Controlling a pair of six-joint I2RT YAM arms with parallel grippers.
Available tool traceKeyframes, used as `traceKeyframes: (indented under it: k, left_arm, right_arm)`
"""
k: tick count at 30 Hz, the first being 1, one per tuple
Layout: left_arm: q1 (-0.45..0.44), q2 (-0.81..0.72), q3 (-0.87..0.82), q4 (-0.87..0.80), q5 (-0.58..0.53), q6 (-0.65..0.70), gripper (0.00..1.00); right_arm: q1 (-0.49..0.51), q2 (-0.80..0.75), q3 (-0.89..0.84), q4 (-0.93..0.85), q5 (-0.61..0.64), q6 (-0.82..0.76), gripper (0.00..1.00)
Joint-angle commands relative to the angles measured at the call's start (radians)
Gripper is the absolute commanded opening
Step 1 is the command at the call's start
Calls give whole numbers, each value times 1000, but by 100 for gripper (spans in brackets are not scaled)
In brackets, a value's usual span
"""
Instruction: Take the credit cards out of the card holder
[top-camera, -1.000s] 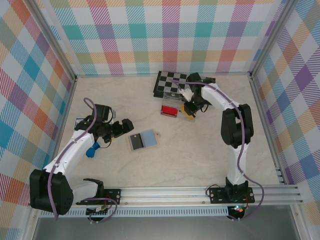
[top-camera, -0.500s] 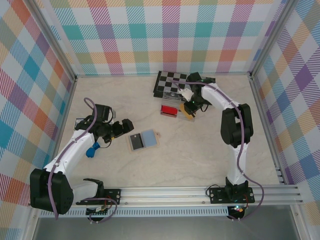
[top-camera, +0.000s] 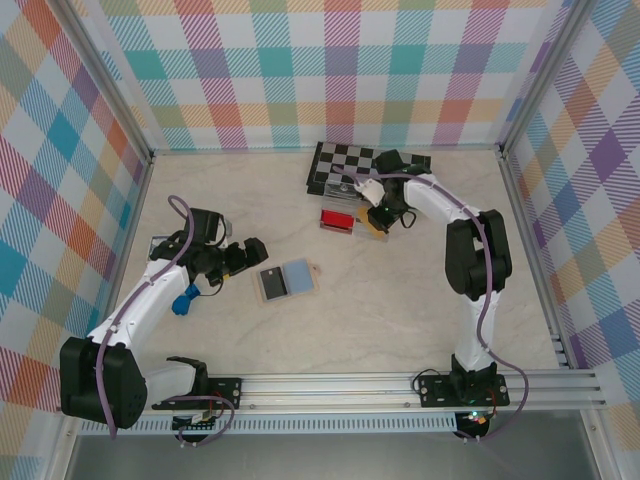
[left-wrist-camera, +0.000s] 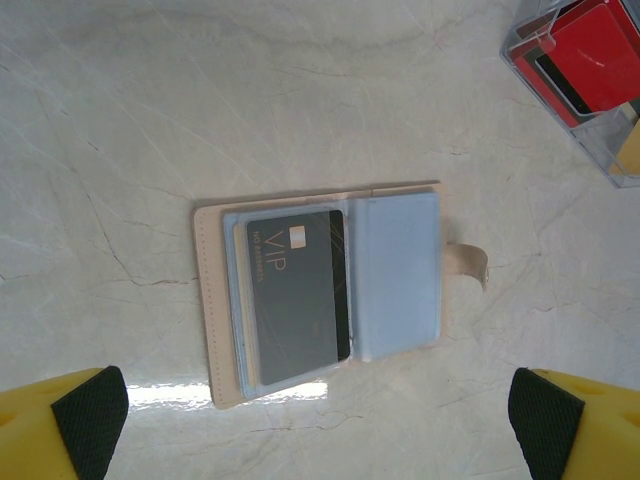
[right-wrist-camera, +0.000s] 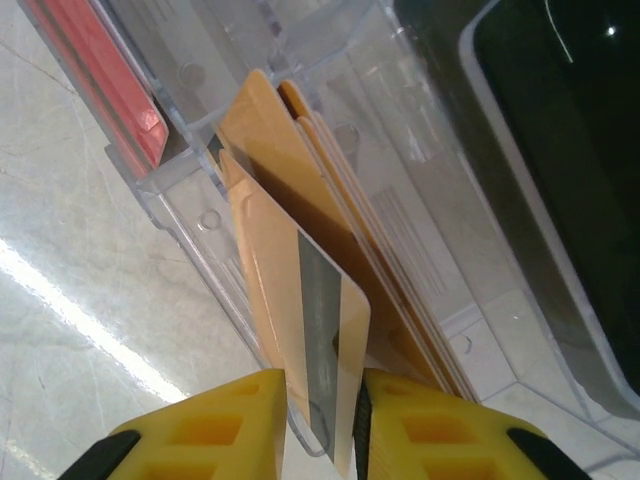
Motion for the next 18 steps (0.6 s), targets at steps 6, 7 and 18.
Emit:
traceKeyframes:
  k: [6,7,18]
  left_arm:
    - [9,3,12,12,19,8,100]
    - [9,4,12,12,19,8,100]
    - [9,4,9,13,22,7,100]
  right_arm:
    - [11,-42,-23,33,5,-37,12]
    - [11,-44,-24,34,6,-38,11]
    - [17,-157,-20,-43,-12,-97,0]
